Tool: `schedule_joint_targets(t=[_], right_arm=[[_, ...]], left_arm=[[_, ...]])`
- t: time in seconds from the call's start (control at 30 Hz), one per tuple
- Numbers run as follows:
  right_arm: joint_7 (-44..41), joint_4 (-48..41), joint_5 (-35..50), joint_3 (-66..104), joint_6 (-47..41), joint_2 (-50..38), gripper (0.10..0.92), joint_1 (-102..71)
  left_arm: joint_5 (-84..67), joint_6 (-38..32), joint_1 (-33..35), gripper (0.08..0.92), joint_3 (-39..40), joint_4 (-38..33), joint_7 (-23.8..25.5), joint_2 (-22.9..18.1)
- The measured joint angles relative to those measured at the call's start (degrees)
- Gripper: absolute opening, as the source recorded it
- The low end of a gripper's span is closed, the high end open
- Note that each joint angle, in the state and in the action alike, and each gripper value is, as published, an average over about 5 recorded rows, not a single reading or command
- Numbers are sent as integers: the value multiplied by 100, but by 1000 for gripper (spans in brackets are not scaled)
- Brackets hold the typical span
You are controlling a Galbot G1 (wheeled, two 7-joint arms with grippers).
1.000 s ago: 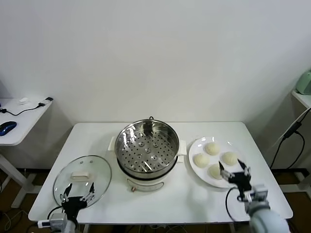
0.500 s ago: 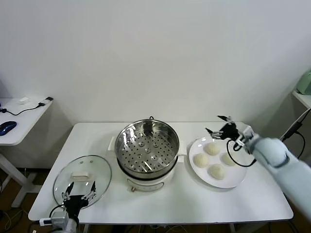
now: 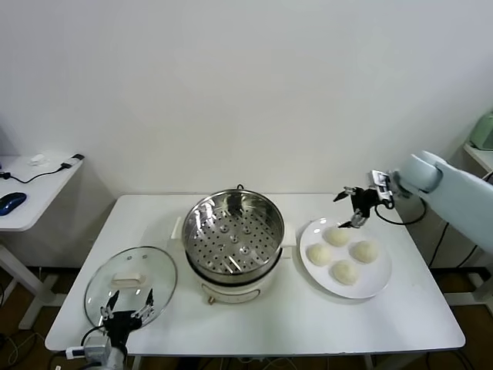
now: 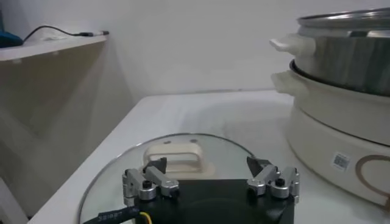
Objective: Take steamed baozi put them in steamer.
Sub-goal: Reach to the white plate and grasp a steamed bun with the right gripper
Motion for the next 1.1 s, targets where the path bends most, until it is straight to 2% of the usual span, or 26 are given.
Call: schedule_joint_targets(t=[0.37, 0.97, 1.1], right_arm=[[-106, -1088, -254, -577, -51, 798, 823, -90], [63, -2444, -733, -24, -46, 1645, 822, -857], [109, -2628, -820, 110, -41, 1781, 802, -956]], left_arm=[[25, -63, 47, 823, 9, 115, 7, -26], [81, -153, 55, 823, 80, 250, 9, -23], [84, -163, 53, 823, 88, 266, 10, -21]])
